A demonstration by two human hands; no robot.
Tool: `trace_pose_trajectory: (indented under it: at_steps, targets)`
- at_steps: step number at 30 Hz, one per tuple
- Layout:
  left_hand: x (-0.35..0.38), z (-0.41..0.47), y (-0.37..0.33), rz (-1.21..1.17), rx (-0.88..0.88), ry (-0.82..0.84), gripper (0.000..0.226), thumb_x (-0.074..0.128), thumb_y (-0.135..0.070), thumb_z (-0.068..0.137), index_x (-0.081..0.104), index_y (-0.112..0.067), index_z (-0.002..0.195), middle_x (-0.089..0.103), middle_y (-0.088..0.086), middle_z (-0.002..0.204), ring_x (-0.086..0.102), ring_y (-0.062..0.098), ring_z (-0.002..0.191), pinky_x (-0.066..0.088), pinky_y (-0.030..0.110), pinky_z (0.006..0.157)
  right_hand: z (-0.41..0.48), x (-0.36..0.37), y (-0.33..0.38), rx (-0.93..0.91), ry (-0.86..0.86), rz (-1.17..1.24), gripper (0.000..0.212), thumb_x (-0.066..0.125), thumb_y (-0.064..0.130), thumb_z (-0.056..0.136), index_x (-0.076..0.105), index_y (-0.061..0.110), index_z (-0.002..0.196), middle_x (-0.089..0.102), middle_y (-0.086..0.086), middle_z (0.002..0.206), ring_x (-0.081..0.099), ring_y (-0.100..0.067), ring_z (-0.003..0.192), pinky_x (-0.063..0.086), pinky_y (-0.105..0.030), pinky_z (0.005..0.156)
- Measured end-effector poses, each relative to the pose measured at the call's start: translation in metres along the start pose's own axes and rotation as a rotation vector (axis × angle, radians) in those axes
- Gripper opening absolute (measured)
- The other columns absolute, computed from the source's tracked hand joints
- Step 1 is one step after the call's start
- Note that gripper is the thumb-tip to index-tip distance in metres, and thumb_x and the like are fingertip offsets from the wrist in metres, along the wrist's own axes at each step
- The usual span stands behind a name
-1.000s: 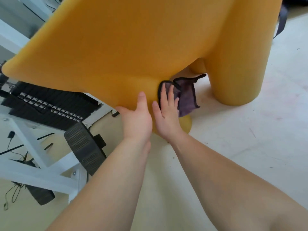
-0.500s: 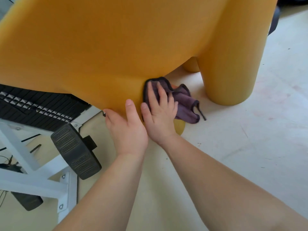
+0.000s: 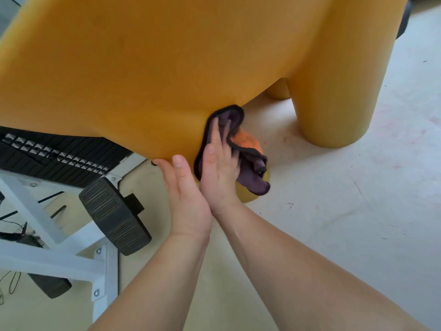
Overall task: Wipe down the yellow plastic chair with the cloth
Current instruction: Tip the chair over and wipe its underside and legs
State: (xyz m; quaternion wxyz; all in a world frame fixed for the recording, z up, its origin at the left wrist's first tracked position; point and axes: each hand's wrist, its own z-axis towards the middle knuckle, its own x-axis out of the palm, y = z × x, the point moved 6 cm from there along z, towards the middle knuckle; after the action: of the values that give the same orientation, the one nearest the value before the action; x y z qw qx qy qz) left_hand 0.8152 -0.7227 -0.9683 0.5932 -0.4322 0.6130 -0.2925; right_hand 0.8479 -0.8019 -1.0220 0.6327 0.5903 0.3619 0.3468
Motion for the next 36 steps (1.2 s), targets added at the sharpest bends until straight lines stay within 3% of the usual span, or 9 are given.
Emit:
trace_pose_trajectory:
  at_steps: [4, 7, 11, 15, 19, 24, 30, 33, 36]
  targets:
    - [-0.002, -0.006, -0.002, 0.017, -0.022, 0.021, 0.119, 0.024, -0.106, 0.055, 0.011, -0.046, 0.157, 0.023, -0.020, 0.163, 0.031, 0.004, 0.146, 0.019, 0.045, 0.123, 0.020, -0.010, -0.087, 0.509, 0.010, 0.163, 0.058, 0.015, 0.061, 0.105, 0.002, 0.047, 0.159, -0.006, 0.008, 0.171, -0.006, -0.036, 0.156, 0.000, -0.055, 0.124]
    - [-0.001, -0.007, -0.003, 0.030, -0.003, 0.022, 0.105, 0.026, -0.097, 0.065, 0.001, -0.050, 0.156, 0.019, -0.024, 0.163, 0.033, 0.009, 0.146, 0.020, 0.047, 0.122, 0.013, -0.008, -0.124, 0.826, 0.076, 0.310, 0.073, 0.016, 0.083, 0.092, -0.002, 0.054, 0.156, -0.014, 0.009, 0.170, -0.005, -0.040, 0.156, 0.006, -0.065, 0.122]
    - [-0.001, -0.008, 0.001, -0.038, -0.011, 0.017, 0.113, 0.020, -0.102, 0.056, 0.008, -0.051, 0.156, 0.030, -0.023, 0.157, 0.042, 0.018, 0.141, 0.026, 0.044, 0.114, 0.010, -0.003, -0.070, 0.581, 0.037, 0.230, 0.068, 0.019, 0.070, 0.100, -0.002, 0.044, 0.160, -0.015, 0.007, 0.170, -0.012, -0.041, 0.155, -0.005, -0.054, 0.123]
    - [-0.003, -0.007, -0.003, -0.086, 0.072, 0.011, 0.116, 0.023, -0.104, 0.057, 0.017, -0.045, 0.157, 0.038, -0.026, 0.151, 0.046, 0.010, 0.138, 0.036, 0.045, 0.114, -0.023, 0.019, -0.017, 0.221, 0.056, 0.121, 0.083, 0.003, 0.075, 0.094, -0.002, 0.029, 0.163, -0.015, -0.001, 0.170, -0.017, -0.026, 0.156, -0.017, -0.047, 0.124]
    - [0.000, -0.004, 0.001, -0.111, 0.032, 0.019, 0.126, 0.027, -0.108, 0.051, 0.011, -0.044, 0.158, 0.029, -0.012, 0.162, 0.044, 0.016, 0.140, 0.032, 0.042, 0.116, 0.005, 0.009, -0.057, 0.526, -0.062, 0.254, 0.065, 0.023, 0.063, 0.103, 0.002, 0.043, 0.160, -0.013, 0.000, 0.171, -0.014, -0.040, 0.154, -0.008, -0.050, 0.122]
    - [0.009, -0.011, -0.004, -0.133, -0.022, 0.065, 0.110, 0.029, -0.097, 0.058, 0.000, -0.053, 0.155, 0.024, -0.011, 0.164, 0.042, 0.022, 0.141, 0.027, 0.041, 0.110, 0.010, -0.013, -0.134, 0.966, 0.028, 0.448, 0.076, 0.021, 0.081, 0.092, 0.000, 0.049, 0.158, -0.005, 0.010, 0.171, 0.011, -0.037, 0.155, 0.022, -0.069, 0.116]
    - [0.013, -0.010, -0.010, -0.006, -0.022, 0.010, 0.106, 0.050, -0.081, 0.076, -0.014, -0.047, 0.154, 0.015, -0.016, 0.166, 0.034, 0.018, 0.147, 0.025, 0.048, 0.121, 0.003, -0.025, -0.044, 0.407, -0.156, 0.187, 0.051, 0.038, 0.021, 0.108, 0.032, 0.022, 0.159, 0.030, -0.002, 0.166, 0.027, -0.027, 0.152, 0.023, -0.031, 0.119]
    - [0.013, -0.019, -0.011, 0.095, -0.032, -0.045, 0.098, 0.062, -0.054, 0.091, -0.009, -0.041, 0.157, 0.013, -0.015, 0.166, 0.026, 0.013, 0.148, 0.020, 0.038, 0.122, 0.000, -0.044, -0.023, 0.385, -0.172, 0.321, 0.044, 0.038, 0.019, 0.109, 0.050, 0.025, 0.150, 0.051, 0.003, 0.153, 0.042, -0.015, 0.143, 0.029, -0.017, 0.108]
    - [0.027, -0.036, -0.021, 0.292, 0.016, -0.047, 0.098, 0.069, -0.049, 0.089, 0.003, -0.036, 0.159, 0.014, -0.007, 0.167, 0.024, 0.017, 0.150, 0.023, 0.038, 0.118, 0.014, -0.090, -0.018, 0.409, -0.244, 0.387, 0.043, 0.037, 0.020, 0.109, 0.052, 0.026, 0.149, 0.056, 0.005, 0.148, 0.046, -0.013, 0.140, 0.033, -0.017, 0.106]
